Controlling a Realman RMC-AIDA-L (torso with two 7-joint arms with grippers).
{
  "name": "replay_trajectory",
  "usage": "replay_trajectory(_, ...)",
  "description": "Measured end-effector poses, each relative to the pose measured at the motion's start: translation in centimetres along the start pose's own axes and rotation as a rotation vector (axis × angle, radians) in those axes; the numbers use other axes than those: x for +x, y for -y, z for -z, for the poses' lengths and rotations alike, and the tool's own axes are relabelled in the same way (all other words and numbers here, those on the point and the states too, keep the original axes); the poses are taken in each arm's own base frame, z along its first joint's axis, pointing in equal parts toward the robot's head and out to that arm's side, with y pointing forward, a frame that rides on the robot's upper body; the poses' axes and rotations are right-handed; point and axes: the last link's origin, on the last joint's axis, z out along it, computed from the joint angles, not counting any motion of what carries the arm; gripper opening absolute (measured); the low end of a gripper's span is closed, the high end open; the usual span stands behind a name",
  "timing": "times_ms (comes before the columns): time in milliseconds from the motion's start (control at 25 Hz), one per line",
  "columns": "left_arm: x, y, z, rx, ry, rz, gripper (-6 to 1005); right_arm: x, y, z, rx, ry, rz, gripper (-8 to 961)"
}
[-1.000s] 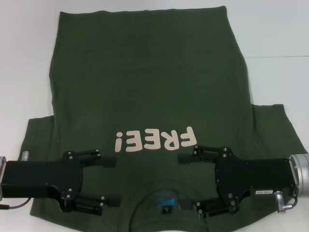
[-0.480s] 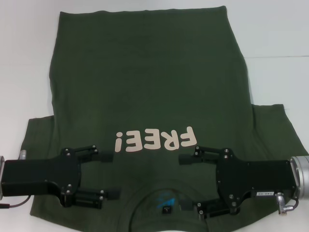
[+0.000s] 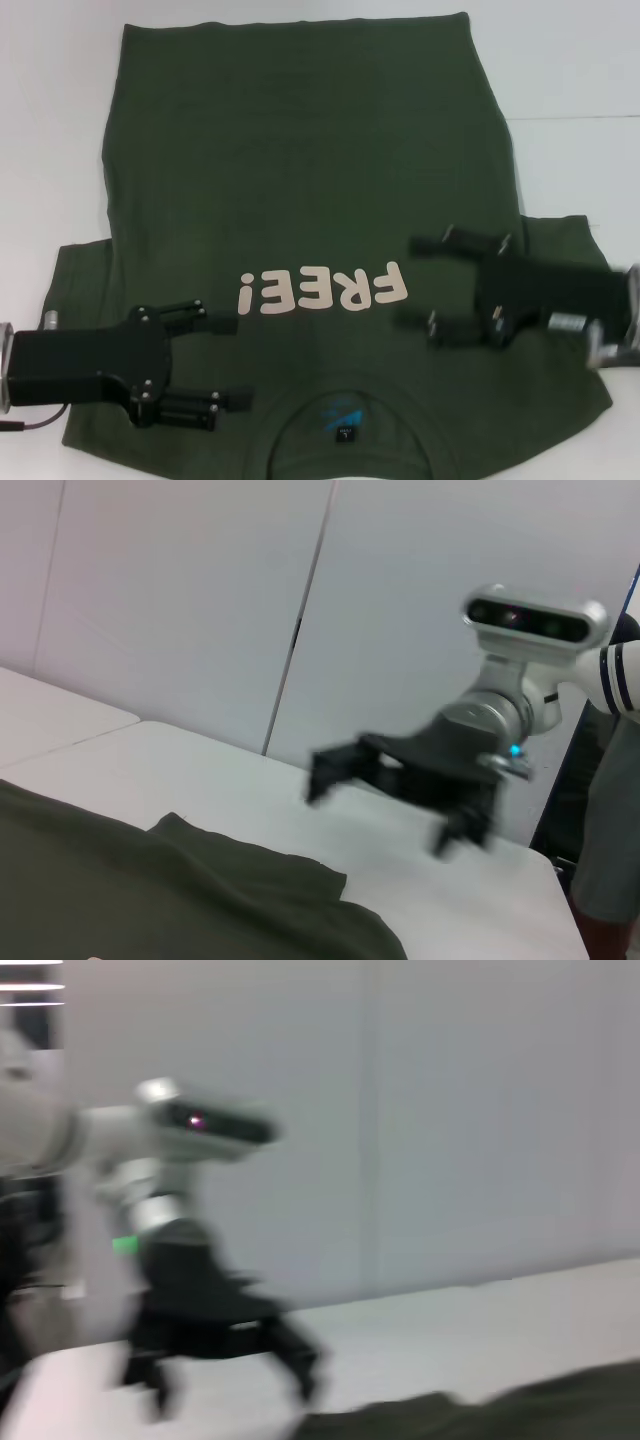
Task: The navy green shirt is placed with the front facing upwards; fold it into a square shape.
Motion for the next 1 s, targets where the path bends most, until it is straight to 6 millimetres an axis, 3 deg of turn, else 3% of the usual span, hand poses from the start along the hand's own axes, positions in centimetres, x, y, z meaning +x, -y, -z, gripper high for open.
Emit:
replay_trajectory(200, 0.1, 0.1, -0.5, -0.002, -0.003, 0.002, 945, -2.3, 3.9, 3.7, 0.251, -0.038, -0.034, 925)
replay_trajectory(400, 0.1, 0.3, -0.7, 0.005, -0.003, 0.002, 945, -3.8, 5.6, 6.7, 0.407, -0.167, -0.075, 925)
replay_trajectory(640, 0.3, 0.5, -1.1, 0.004, -0.004, 0.002, 945, -4.9, 5.9, 9.4, 0.507, -0.463, -0.224, 924)
replay_trajectory(1000, 0.6, 0.7, -1.3, 0.001, -0.004, -0.006, 946, -4.4, 6.0, 12.1, 0.586, -0.592, -0.431, 923)
